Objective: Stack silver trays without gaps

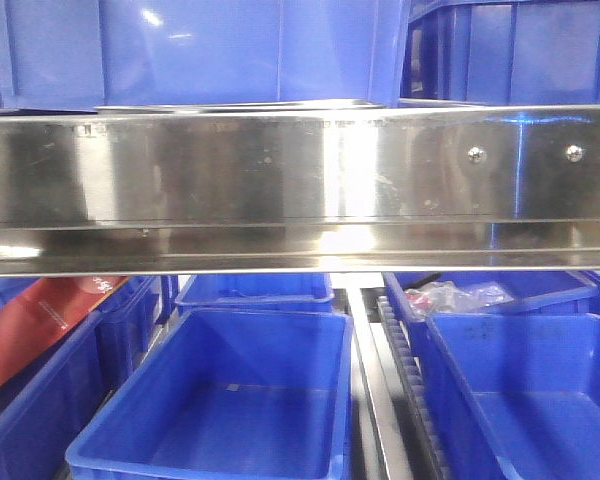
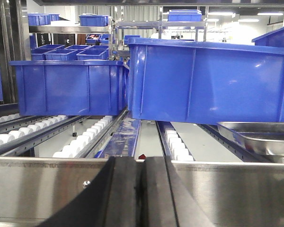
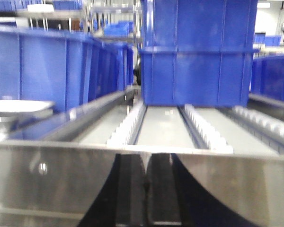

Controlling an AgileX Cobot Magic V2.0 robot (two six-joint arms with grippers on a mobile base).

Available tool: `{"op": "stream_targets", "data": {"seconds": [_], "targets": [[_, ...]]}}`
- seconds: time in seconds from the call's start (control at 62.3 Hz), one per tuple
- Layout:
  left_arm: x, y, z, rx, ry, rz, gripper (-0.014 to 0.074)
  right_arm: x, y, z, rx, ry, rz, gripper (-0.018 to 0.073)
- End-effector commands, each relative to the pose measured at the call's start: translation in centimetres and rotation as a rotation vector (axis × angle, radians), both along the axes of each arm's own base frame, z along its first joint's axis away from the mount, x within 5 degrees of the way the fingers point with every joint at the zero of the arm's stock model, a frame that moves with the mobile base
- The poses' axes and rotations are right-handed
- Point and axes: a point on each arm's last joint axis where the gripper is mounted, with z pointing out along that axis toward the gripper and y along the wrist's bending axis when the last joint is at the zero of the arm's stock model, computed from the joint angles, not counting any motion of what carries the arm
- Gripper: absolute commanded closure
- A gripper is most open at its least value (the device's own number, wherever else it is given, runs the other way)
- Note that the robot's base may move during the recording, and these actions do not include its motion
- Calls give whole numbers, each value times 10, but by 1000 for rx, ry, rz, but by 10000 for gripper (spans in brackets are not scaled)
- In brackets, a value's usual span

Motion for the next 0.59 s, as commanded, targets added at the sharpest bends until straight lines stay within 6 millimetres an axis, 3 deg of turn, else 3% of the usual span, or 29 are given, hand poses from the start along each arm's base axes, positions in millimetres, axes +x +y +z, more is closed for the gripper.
{"op": "stream_targets", "data": {"seconds": [0.0, 0.257, 0.385, 0.578], "targets": [[-1, 0, 3, -12, -23, -8, 592, -1, 0, 7, -8, -76, -4, 638], [-2, 0, 8, -16, -87, -10, 592, -5, 0, 22, -6, -248, -6, 638], [-2, 0, 10, -16, -102, -10, 592, -6, 0, 24, -6, -253, -6, 638], [-4, 1, 16, -156, -123, -17, 592, -13, 0, 54, 39, -216, 6, 638]]}}
